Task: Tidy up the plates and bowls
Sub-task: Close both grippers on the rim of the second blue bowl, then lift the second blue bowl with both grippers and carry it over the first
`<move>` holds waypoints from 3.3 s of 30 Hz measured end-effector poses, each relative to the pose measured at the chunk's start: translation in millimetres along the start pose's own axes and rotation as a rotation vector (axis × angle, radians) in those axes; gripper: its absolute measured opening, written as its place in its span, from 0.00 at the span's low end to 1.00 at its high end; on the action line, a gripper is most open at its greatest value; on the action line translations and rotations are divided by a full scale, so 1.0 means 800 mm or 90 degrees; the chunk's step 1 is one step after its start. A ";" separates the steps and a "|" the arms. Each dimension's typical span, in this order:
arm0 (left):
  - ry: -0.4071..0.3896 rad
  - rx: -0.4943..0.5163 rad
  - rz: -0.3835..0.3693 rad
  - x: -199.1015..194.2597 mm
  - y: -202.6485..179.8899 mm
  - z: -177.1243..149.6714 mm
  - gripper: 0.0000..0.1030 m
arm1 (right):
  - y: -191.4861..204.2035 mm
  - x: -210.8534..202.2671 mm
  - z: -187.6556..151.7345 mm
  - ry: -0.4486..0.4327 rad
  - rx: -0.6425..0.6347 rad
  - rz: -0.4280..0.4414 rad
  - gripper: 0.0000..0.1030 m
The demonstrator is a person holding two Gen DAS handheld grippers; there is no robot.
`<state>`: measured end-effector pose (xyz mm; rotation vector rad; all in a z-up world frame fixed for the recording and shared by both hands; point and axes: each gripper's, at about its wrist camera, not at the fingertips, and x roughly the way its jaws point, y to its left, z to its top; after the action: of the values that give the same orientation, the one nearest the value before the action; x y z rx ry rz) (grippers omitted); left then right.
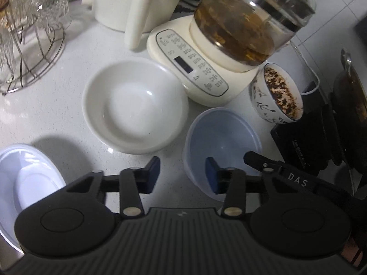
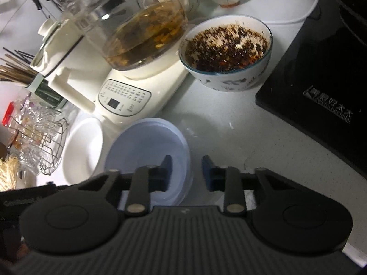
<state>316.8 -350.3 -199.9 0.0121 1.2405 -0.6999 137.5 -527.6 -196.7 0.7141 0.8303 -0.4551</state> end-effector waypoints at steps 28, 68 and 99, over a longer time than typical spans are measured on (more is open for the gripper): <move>-0.031 0.020 -0.024 -0.046 -0.016 -0.023 0.09 | 0.006 -0.044 -0.029 -0.010 -0.004 0.041 0.12; -0.144 0.023 -0.064 -0.231 0.038 -0.038 0.09 | 0.124 -0.149 -0.050 -0.084 -0.066 0.094 0.13; -0.172 -0.188 0.015 -0.251 0.193 -0.076 0.09 | 0.270 -0.066 -0.071 0.056 -0.226 0.130 0.13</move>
<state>311.6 -108.6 -102.3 -0.3024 1.0712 -0.4743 210.8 -334.5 -97.6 0.4840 0.8828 -0.0875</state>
